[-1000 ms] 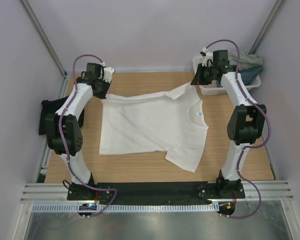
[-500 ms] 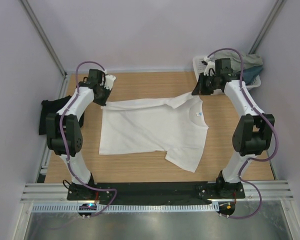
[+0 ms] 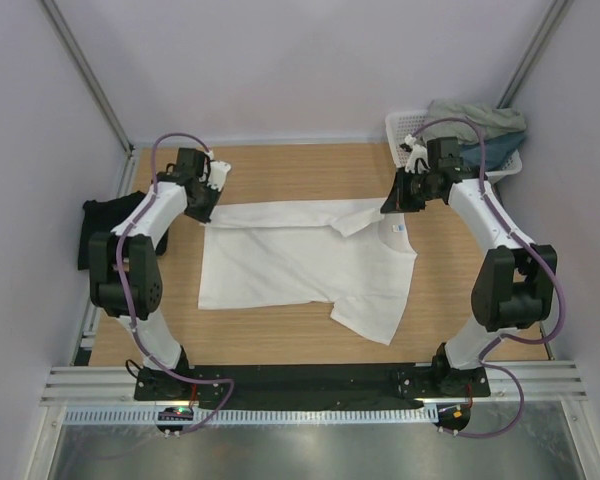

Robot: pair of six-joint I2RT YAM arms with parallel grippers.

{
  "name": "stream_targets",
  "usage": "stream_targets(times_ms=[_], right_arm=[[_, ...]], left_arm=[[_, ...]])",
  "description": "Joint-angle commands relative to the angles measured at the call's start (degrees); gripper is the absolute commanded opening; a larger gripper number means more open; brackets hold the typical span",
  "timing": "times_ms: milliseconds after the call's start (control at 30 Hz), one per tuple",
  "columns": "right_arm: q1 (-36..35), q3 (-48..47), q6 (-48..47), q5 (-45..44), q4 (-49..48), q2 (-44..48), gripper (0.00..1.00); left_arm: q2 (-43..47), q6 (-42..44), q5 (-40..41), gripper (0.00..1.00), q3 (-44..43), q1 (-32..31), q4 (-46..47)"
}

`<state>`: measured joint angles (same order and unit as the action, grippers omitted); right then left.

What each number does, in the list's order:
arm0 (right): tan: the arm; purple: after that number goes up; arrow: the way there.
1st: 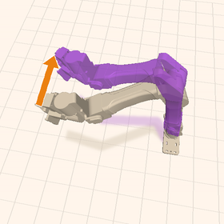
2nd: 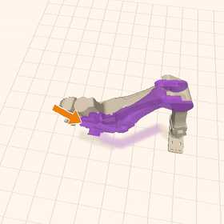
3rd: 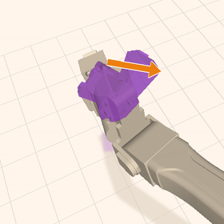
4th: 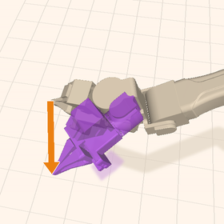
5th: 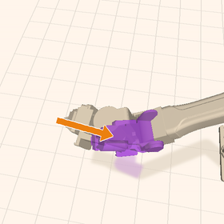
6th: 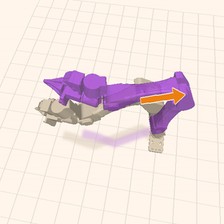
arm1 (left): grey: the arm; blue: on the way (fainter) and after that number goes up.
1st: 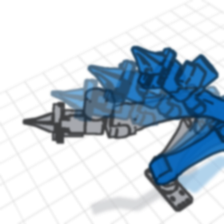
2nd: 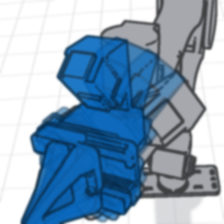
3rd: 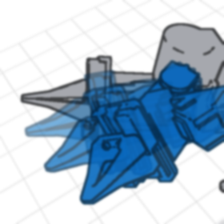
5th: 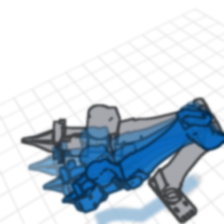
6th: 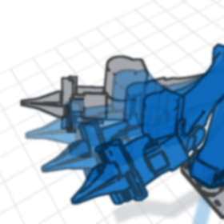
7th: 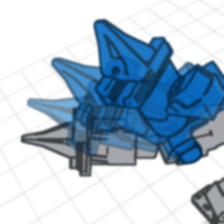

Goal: Fold and stack the t-shirts
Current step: Fold the tshirt

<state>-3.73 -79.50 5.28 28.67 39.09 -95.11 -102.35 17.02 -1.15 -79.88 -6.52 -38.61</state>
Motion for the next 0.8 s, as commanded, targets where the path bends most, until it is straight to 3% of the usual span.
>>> stream_targets(times_ms=[0, 300, 400, 433, 533, 700, 767], right_arm=[[-0.4, 1.71, 1.05, 0.95, -1.47, 3.0, 0.01], [-1.02, 3.83, -0.79, -0.28, -3.06, 0.89, 0.01], [-1.19, 3.74, -0.88, -0.28, -3.06, 0.19, 0.01], [-1.2, 3.57, -0.8, -0.19, -3.14, 0.01, 0.01], [-1.46, 3.13, -0.97, -0.19, -3.23, -0.25, 0.01], [-1.46, 3.13, -1.76, -1.24, -3.32, -1.22, 0.01], [-1.46, 2.78, -2.46, -2.21, -3.06, -1.48, 0.09]], left_arm=[[1.98, 0.3, 0.27, 0.0, 0.77, -0.15, 0.03], [-4.87, -2.51, 2.55, 0.03, -2.12, -0.51, -4.09], [-5.23, -3.83, 3.78, 0.37, -3.0, -0.51, -5.68], [-4.8, -4.35, 4.13, 0.6, -2.74, -0.51, -5.77], [-1.38, -5.41, 4.14, 0.88, -2.48, -0.42, -4.99], [0.92, -8.04, 1.33, 0.88, -7.03, -0.68, -4.81], [-0.74, -8.66, -2.44, 0.86, -9.32, -0.86, -6.9]])
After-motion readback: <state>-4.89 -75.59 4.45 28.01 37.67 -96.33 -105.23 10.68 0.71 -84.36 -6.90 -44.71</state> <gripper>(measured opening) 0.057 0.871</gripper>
